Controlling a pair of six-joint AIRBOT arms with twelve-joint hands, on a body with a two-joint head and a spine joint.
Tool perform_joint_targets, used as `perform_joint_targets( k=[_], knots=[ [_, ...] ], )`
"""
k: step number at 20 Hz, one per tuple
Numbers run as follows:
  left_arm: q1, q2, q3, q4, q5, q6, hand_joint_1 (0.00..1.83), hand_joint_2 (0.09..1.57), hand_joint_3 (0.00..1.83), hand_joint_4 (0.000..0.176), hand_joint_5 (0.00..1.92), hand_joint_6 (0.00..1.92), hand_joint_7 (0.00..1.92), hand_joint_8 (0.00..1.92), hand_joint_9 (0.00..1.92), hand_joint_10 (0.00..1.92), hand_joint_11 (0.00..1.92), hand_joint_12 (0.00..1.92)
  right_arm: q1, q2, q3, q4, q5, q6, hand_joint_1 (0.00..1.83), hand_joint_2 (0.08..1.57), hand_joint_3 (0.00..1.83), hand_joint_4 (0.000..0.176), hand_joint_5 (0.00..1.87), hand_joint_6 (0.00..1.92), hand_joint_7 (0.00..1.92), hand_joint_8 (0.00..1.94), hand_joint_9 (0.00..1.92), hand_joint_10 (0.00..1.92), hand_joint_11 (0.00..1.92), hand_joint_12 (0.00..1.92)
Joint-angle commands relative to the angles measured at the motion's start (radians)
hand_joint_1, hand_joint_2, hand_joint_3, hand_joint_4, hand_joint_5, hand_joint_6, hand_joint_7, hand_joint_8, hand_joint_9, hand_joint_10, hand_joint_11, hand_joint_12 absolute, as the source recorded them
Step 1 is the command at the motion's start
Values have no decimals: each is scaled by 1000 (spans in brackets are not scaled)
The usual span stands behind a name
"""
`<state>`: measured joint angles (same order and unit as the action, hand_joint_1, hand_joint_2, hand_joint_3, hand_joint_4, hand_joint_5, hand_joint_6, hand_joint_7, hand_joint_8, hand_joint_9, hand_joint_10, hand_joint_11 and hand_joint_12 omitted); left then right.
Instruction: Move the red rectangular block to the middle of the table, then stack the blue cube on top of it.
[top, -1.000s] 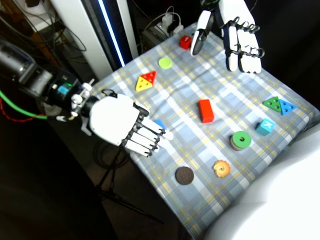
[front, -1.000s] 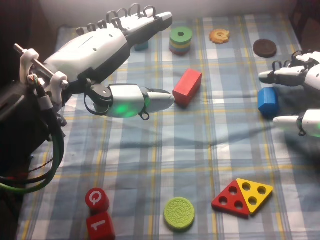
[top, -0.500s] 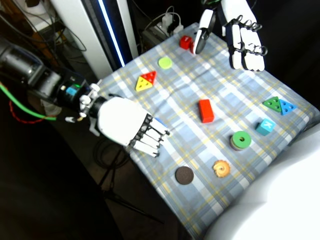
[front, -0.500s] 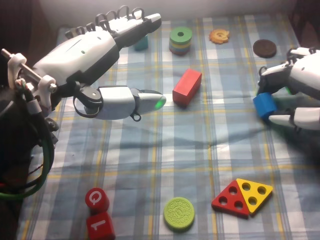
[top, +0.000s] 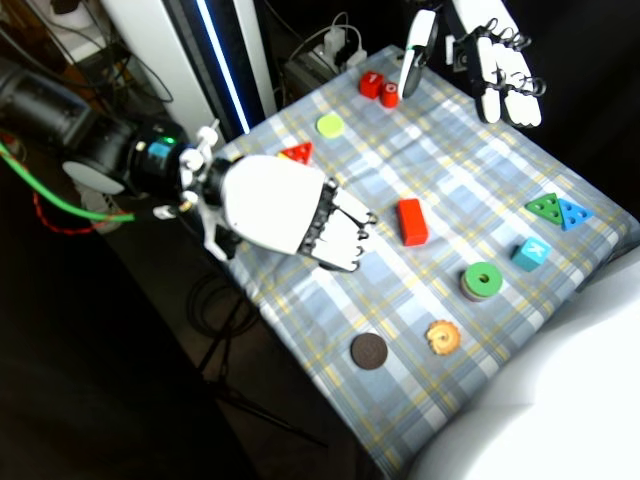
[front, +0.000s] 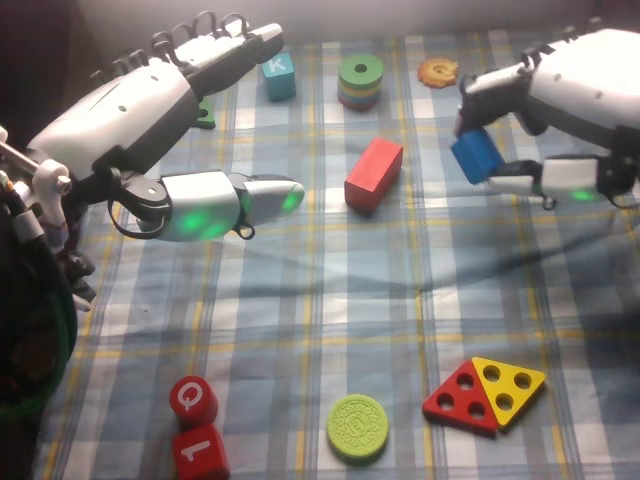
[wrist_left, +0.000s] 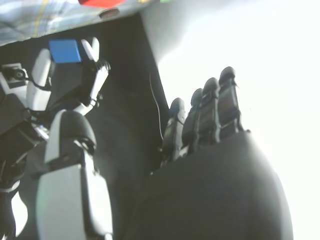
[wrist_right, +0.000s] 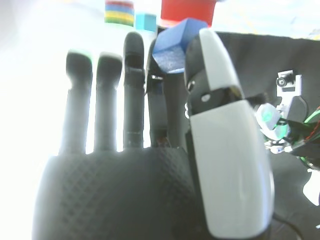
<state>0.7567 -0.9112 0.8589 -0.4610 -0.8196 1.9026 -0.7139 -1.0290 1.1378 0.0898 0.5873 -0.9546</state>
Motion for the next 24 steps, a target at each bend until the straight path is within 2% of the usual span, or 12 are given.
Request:
perform_joint_targets(
  k=[1,4,7,9,10,13,15,16,18,20,23,24],
  knots=[
    [-3,8,-3,19,-130,-10,862,1286,32,35,157,8,11,1,0,0,0,0,23,-14,10,-9,89,4,1211,1223,0,0,738,1131,863,1467,830,1625,632,1921],
    [5,11,-3,9,-139,-12,932,1389,34,13,163,5,22,5,0,0,0,0,75,-68,57,-32,46,4,1180,1238,0,0,767,1133,769,1542,606,1678,532,1921],
    [12,11,-2,-3,-150,-12,961,1409,18,0,183,7,38,5,0,0,0,0,127,-118,95,-71,3,4,1202,1237,0,0,780,1094,759,1593,663,1711,669,1921],
    [13,8,2,-10,-152,-12,1072,1421,9,0,203,7,58,5,0,0,0,0,151,-155,125,-88,-29,4,1187,1213,0,0,905,1135,699,1413,527,1344,306,1810],
    [13,7,3,-11,-152,-12,1107,1429,9,3,200,4,55,2,0,0,0,0,154,-160,131,-91,-35,4,1196,1214,0,0,862,1052,754,1502,573,1525,441,1899],
    [22,6,10,-18,-157,-35,1184,1425,4,6,208,4,57,1,0,0,0,0,172,-208,174,-103,-76,4,1194,1209,0,0,830,1071,809,1457,576,1537,370,1920],
    [39,3,22,-18,-168,-93,1238,1423,1,5,210,3,57,1,0,0,0,0,179,-230,195,-109,-98,4,1199,1167,0,0,904,1012,877,1276,597,1279,100,1818],
    [45,2,25,-18,-171,-112,1269,1435,6,0,215,3,71,3,0,0,0,0,184,-238,202,-114,-111,4,1217,1194,1,0,892,940,804,1493,507,1608,277,1917],
    [46,1,26,-19,-173,-114,1249,1436,6,5,213,1,69,1,0,0,0,0,189,-249,211,-121,-120,4,1204,1226,1,0,849,985,734,1600,410,1771,352,1921],
    [46,0,28,-19,-172,-114,1208,1445,9,7,203,4,60,3,0,0,0,0,191,-257,219,-132,-137,4,1202,1228,0,0,864,975,711,1608,385,1694,301,1921],
    [46,0,28,-19,-172,-114,1190,1428,1,10,199,4,53,0,0,0,0,0,192,-262,225,-133,-149,4,1173,1283,2,0,747,1103,637,1760,390,1898,485,1921],
    [46,0,28,-19,-172,-114,1148,1431,2,15,187,1,38,0,0,0,0,0,192,-262,226,-133,-153,4,805,1277,1,0,521,837,436,1307,330,1733,363,1921]
  ],
)
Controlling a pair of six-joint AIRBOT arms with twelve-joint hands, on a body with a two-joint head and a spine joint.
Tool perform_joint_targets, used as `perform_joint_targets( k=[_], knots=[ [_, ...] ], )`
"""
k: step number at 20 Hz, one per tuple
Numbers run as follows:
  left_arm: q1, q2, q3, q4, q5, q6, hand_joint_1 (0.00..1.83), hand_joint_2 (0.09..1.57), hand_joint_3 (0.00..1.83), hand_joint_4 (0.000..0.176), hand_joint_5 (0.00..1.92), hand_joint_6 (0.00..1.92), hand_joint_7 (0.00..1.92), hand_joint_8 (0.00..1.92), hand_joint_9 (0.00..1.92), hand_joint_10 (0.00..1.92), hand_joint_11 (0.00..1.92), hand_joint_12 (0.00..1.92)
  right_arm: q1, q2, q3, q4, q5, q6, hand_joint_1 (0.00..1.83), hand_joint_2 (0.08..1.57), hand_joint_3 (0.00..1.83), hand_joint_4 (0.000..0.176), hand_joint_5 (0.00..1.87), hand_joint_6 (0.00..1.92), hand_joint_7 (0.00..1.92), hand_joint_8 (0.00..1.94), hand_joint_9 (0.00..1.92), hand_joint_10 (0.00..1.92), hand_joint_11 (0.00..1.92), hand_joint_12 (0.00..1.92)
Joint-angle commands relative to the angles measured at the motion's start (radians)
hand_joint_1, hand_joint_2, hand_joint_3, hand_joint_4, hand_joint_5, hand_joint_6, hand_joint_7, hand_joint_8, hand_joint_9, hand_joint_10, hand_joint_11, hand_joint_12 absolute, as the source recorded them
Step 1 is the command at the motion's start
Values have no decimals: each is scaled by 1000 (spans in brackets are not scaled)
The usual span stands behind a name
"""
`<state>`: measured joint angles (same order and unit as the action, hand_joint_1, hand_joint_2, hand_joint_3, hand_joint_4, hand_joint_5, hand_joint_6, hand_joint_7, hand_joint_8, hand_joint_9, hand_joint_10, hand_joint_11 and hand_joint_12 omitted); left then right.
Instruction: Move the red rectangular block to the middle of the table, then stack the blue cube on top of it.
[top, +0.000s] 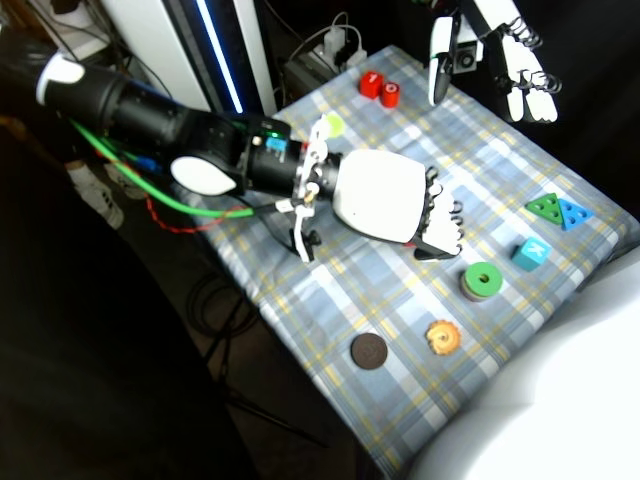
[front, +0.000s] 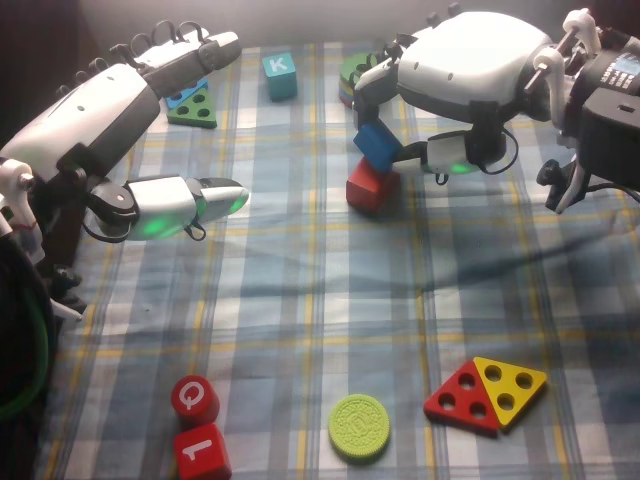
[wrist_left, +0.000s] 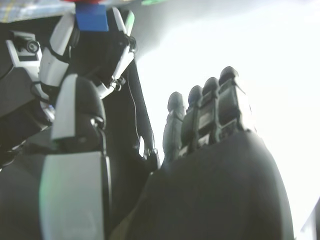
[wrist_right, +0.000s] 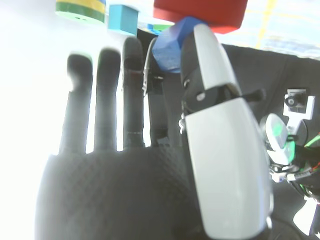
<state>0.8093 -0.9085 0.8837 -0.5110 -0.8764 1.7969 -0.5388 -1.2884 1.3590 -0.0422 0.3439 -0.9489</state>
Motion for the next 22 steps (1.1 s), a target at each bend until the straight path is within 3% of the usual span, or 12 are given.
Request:
perform_joint_targets(
  k=[1,2,4,7,8,10,13,17,18,19,20,22],
  knots=[
    [-7,-2,3,31,-116,-8,1148,1431,2,15,187,1,38,0,0,0,0,0,16,-2,5,-1,89,-2,805,1277,1,0,521,837,436,1307,330,1733,363,1921],
    [-6,-2,3,31,-116,-8,1111,1434,3,14,181,1,43,2,0,0,0,0,16,-2,7,-1,86,-2,776,1281,0,0,525,322,510,665,300,1338,180,1845],
    [-6,-3,3,31,-116,-8,1044,1453,11,19,167,3,32,1,0,0,0,0,17,-2,6,-1,83,-2,816,1237,0,0,460,93,465,904,335,1350,154,1844],
    [-6,-2,3,30,-116,-8,1038,1443,5,36,175,5,38,4,0,0,0,0,22,-1,5,-6,72,-2,740,1192,0,0,361,3,429,104,298,722,3,1593],
    [-6,-2,3,30,-116,-8,1037,1443,5,29,176,6,39,4,0,0,0,0,23,7,1,-6,70,-2,688,1187,0,29,307,0,391,45,229,669,0,1493],
    [-6,-1,3,27,-116,-8,1038,1449,8,36,172,3,34,1,0,0,0,0,25,29,-14,-7,70,-2,699,1169,0,14,257,0,330,4,163,498,0,1335],
    [-5,1,0,26,-118,-8,1087,1438,0,32,187,6,47,3,0,0,0,0,43,52,-64,-26,80,-2,835,1066,0,79,94,6,101,5,55,146,0,772],
    [-2,7,-8,26,-128,-8,992,1412,0,32,175,2,32,3,0,0,0,0,46,182,-182,-30,189,1,815,1066,3,0,0,0,0,0,0,0,0,107],
    [1,11,-12,26,-133,-8,928,1404,0,34,173,1,38,4,0,0,0,0,46,218,-211,-30,221,4,769,1072,4,0,0,0,0,0,0,0,0,21],
    [4,16,-18,26,-143,-9,866,1397,0,27,148,2,32,1,0,0,0,0,39,259,-245,-30,258,9,662,1097,14,62,0,0,0,0,0,0,0,3],
    [6,20,-24,26,-154,-9,821,1384,0,26,121,1,30,0,0,0,0,0,25,295,-272,-30,302,23,537,1095,12,16,0,0,0,0,0,0,0,0],
    [14,33,-33,37,-182,-36,716,1385,0,45,50,1,2,0,0,0,0,0,-47,375,-321,-14,432,78,458,1101,10,53,0,0,0,0,0,0,0,0]
  ],
)
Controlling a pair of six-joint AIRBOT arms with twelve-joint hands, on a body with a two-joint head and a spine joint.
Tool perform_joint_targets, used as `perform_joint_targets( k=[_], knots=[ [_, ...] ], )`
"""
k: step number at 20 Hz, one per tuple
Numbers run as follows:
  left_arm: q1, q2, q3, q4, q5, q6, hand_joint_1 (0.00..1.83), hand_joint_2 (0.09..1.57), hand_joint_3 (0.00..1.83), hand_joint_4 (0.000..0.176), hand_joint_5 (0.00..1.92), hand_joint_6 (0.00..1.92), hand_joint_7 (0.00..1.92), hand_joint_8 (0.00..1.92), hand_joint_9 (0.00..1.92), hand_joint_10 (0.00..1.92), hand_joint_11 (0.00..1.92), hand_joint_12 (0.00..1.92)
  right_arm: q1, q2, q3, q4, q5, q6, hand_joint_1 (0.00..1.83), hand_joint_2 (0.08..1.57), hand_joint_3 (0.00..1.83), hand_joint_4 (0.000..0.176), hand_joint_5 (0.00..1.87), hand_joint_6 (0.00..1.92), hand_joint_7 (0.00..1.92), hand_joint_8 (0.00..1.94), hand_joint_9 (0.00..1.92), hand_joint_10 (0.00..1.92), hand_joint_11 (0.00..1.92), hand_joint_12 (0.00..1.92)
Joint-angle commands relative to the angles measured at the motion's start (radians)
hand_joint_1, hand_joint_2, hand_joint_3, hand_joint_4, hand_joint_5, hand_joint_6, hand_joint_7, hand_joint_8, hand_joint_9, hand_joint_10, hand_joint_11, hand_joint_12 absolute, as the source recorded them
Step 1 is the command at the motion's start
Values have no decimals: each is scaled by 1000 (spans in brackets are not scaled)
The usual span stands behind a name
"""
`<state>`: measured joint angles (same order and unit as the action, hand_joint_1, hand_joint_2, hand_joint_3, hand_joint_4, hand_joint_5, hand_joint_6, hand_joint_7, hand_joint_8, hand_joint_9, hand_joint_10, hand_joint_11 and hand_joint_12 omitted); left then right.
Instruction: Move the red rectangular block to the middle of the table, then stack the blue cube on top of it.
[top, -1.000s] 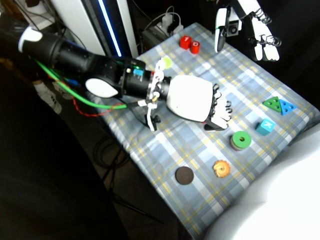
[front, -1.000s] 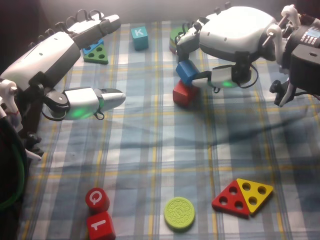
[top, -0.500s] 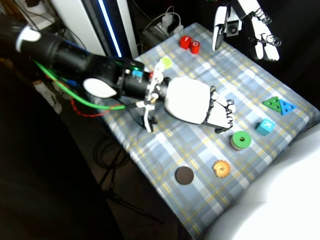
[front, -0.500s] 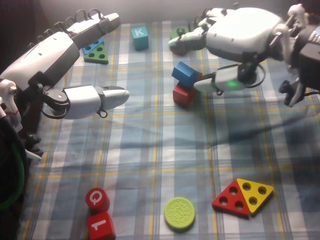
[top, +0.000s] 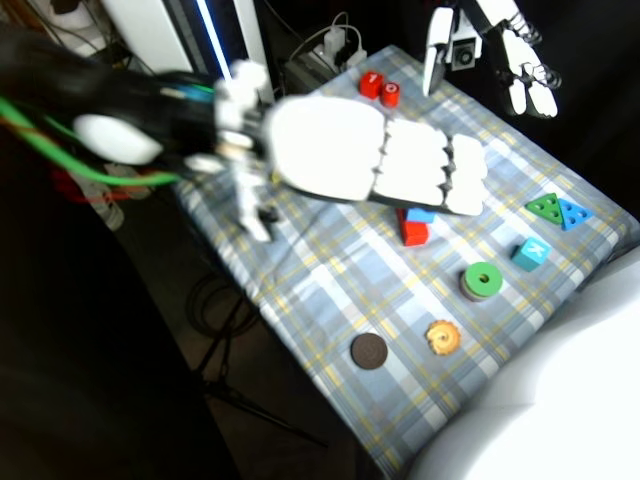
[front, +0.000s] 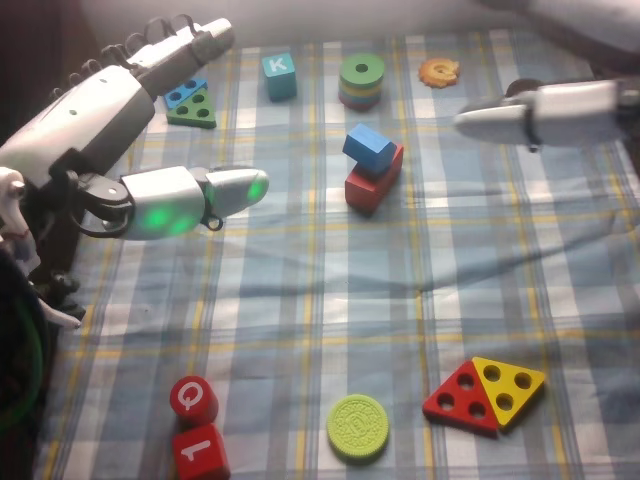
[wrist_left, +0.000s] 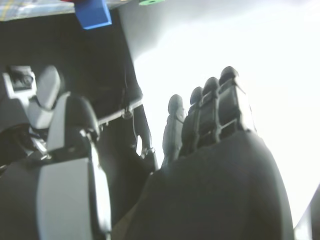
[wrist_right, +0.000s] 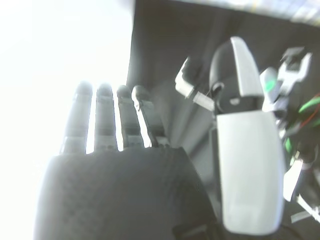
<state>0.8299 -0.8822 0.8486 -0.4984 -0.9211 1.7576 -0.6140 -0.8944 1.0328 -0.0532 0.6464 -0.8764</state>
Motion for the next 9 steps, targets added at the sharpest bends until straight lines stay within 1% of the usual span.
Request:
perform_joint_targets(
  k=[1,2,3,4,5,6,7,8,9],
  knots=[
    [-2,13,2,36,-150,-34,653,1384,0,33,30,1,0,0,0,0,0,0,-3,15,-13,14,179,9,439,1085,2,87,0,0,0,0,0,0,0,0],
    [5,22,3,49,-171,-83,579,1386,1,42,5,0,0,0,0,0,0,0,-45,49,-40,38,240,9,423,1093,5,118,0,0,0,0,0,0,0,0],
    [13,30,2,59,-193,-117,517,1377,0,48,0,0,0,0,0,0,0,0,-79,69,-55,62,288,9,505,1132,17,93,0,0,0,0,0,0,0,0],
    [19,36,2,64,-209,-143,469,1376,0,52,0,0,0,0,0,0,0,0,-108,82,-68,84,335,9,595,1172,27,86,0,0,0,0,0,0,0,0],
    [33,45,4,78,-245,-206,465,1376,0,56,0,0,0,0,0,0,0,0,-171,101,-88,129,418,9,578,1196,30,96,0,0,0,0,0,0,0,0],
    [44,51,9,94,-272,-273,455,1378,1,44,0,0,0,0,0,0,0,0,-215,112,-105,164,483,5,504,1137,1,127,0,0,0,0,0,0,0,0],
    [51,54,17,111,-295,-338,405,1369,0,58,0,0,0,0,0,0,0,0,-281,122,-126,215,567,1,507,1152,7,101,0,0,0,0,0,0,0,0],
    [62,55,28,131,-326,-414,347,1375,2,77,0,0,0,0,0,0,0,0,-352,132,-145,266,660,2,578,1172,13,63,0,0,0,0,0,0,0,0],
    [67,56,33,141,-346,-451,276,1387,7,86,0,0,0,0,0,0,0,0,-389,140,-157,289,705,5,634,1178,12,74,0,0,0,0,0,0,0,0]
  ],
)
